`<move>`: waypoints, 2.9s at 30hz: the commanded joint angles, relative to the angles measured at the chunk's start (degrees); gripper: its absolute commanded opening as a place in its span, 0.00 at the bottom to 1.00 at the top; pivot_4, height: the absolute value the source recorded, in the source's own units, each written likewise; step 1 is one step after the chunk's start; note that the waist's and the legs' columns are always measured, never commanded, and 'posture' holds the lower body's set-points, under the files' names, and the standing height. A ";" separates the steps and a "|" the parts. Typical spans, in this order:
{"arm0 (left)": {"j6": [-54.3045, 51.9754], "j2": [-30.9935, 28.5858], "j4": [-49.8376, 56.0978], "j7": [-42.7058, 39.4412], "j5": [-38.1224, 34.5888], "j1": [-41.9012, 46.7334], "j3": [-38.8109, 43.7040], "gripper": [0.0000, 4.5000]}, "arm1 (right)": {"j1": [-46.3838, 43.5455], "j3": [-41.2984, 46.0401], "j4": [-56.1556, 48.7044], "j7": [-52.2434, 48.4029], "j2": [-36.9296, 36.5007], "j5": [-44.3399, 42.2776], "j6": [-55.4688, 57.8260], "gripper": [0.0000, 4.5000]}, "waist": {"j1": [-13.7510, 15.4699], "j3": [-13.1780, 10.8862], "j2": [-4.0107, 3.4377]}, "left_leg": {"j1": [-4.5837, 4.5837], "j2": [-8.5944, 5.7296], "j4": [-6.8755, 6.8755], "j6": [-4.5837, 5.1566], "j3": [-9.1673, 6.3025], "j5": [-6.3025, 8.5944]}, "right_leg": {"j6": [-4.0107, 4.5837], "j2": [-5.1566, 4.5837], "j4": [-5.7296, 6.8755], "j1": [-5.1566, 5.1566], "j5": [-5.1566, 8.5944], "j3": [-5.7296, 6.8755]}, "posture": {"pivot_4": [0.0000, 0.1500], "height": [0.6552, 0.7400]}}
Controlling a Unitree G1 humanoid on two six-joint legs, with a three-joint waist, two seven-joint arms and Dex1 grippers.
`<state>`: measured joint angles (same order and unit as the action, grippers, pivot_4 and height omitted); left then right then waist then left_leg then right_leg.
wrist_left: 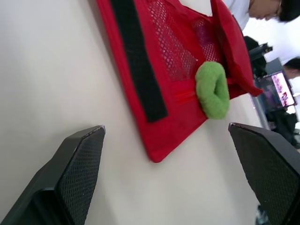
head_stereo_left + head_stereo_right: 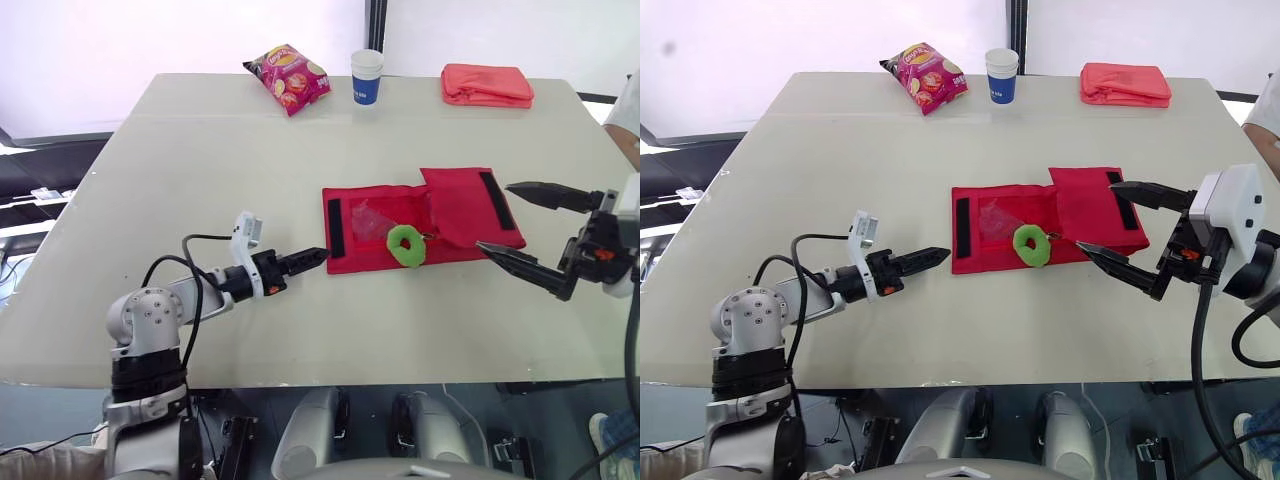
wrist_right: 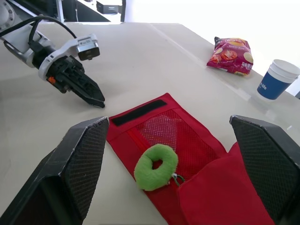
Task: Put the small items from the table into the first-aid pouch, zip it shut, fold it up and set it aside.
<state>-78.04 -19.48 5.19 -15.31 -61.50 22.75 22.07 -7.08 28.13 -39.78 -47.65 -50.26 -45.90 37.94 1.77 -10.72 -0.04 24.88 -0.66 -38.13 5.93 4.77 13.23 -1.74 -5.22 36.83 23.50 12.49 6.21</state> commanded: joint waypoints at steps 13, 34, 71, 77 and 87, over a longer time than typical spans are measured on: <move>-0.15 12.41 -1.87 12.53 -9.10 6.09 4.58 1.00 | 0.55 2.11 -2.59 4.06 -2.08 -2.54 -0.16 0.98 | 0.65 -0.02 0.08 | 0.03 -0.01 -0.09 0.00 -0.02 0.00 | 0.04 0.00 0.01 -0.04 -0.03 0.06 | 1.00 1.00; 26.22 6.18 -15.70 1.68 21.35 14.29 -17.10 1.00 | 0.93 1.04 -1.77 4.55 -2.25 -1.30 -2.03 0.98 | 1.23 -0.02 0.10 | 0.07 -0.09 -0.10 0.00 0.02 0.01 | 0.08 -0.09 -0.02 -0.02 -0.05 0.07 | 1.00 1.00; 12.69 11.12 2.85 -7.11 8.74 0.02 -13.15 1.00 | 8.05 7.70 -4.80 5.32 -4.33 -5.28 -0.49 0.98 | 0.64 -0.03 0.11 | 0.21 -0.06 -0.15 0.02 -0.16 0.00 | 0.05 -0.10 -0.01 0.03 -0.05 0.28 | 1.00 1.00; 10.81 6.78 2.13 -11.49 8.41 0.06 -14.74 0.52 | 8.61 7.51 -4.74 5.50 -4.39 -5.24 -0.74 1.00 | 0.60 -0.03 0.11 | 0.21 -0.06 -0.15 0.02 -0.16 0.00 | 0.05 -0.10 -0.01 0.04 -0.03 0.28 | 1.00 1.00; 13.52 -12.52 -5.19 -34.01 12.61 4.34 -21.19 0.04 | 9.15 7.41 -5.34 6.00 -3.87 -4.94 -1.00 1.00 | 0.42 -0.03 0.08 | 0.21 -0.05 -0.11 0.01 -0.16 0.01 | 0.24 -0.08 -0.01 0.07 0.07 0.28 | 1.00 1.00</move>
<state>-66.11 -30.36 0.37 -44.61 -49.81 26.34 1.66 2.12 34.01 -43.92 -42.04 -54.01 -50.58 37.76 2.19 -10.75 0.04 25.08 -0.71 -38.21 5.94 4.62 13.24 -1.47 -5.31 36.81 23.57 12.58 6.47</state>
